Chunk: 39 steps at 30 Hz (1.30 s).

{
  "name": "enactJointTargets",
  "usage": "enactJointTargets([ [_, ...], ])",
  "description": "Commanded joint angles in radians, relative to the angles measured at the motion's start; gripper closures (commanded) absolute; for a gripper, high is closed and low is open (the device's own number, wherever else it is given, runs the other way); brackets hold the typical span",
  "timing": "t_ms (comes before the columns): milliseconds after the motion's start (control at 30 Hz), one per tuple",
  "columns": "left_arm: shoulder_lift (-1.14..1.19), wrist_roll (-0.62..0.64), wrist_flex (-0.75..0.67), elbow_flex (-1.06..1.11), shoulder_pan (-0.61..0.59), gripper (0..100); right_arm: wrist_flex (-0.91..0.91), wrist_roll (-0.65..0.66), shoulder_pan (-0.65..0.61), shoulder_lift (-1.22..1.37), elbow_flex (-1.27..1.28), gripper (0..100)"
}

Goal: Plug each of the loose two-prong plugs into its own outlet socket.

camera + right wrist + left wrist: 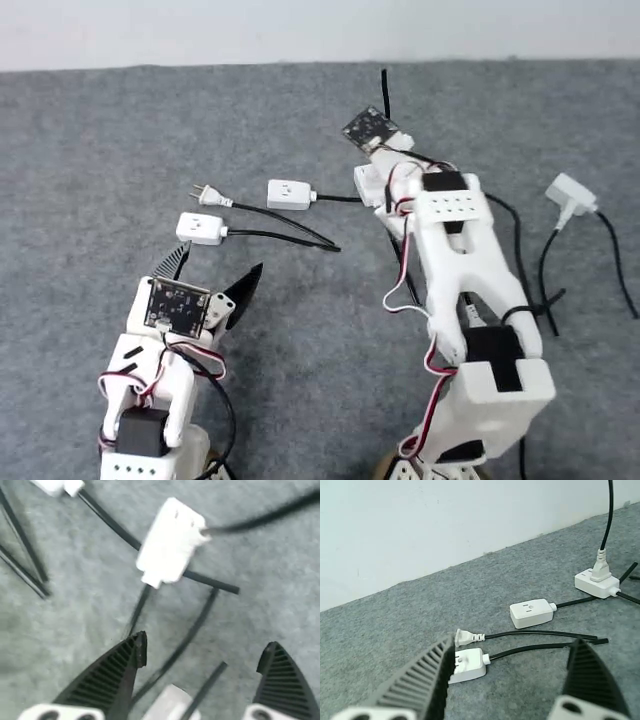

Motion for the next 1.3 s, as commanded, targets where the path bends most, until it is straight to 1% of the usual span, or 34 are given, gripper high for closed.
enactJointTargets([
  [0,0.002,0.005,-0.031,-0.012,0.006,65,-0.021,0.035,0.027,-0.054,-0.015,65.3],
  [167,0.002,0.005,-0.031,-0.012,0.006,65,-0.139,-0.040,0.016,-0.001,-0.029,65.4],
  [300,0.002,0.005,-0.031,-0.012,0.006,65,-0.183,-0.054,-0.033,0.091,-0.072,65.6],
  [433,0.003,0.005,-0.031,-0.010,0.006,65,-0.150,-0.058,-0.067,0.217,-0.203,65.6],
  [633,0.003,0.005,-0.031,-0.010,0.006,65,-0.028,-0.054,-0.085,0.348,-0.414,65.6],
  [733,0.003,0.005,-0.031,-0.010,0.006,65,0.015,-0.066,-0.085,0.351,-0.427,65.6],
  [867,0.003,0.005,-0.031,-0.010,0.006,65,0.041,-0.140,-0.090,0.318,-0.427,65.5],
  [1133,0.003,0.005,-0.031,-0.010,0.006,65,0.001,-0.129,-0.085,0.337,-0.425,65.6],
  [1267,0.003,0.005,-0.031,-0.010,0.006,65,-0.015,-0.081,-0.085,0.357,-0.425,65.6],
])
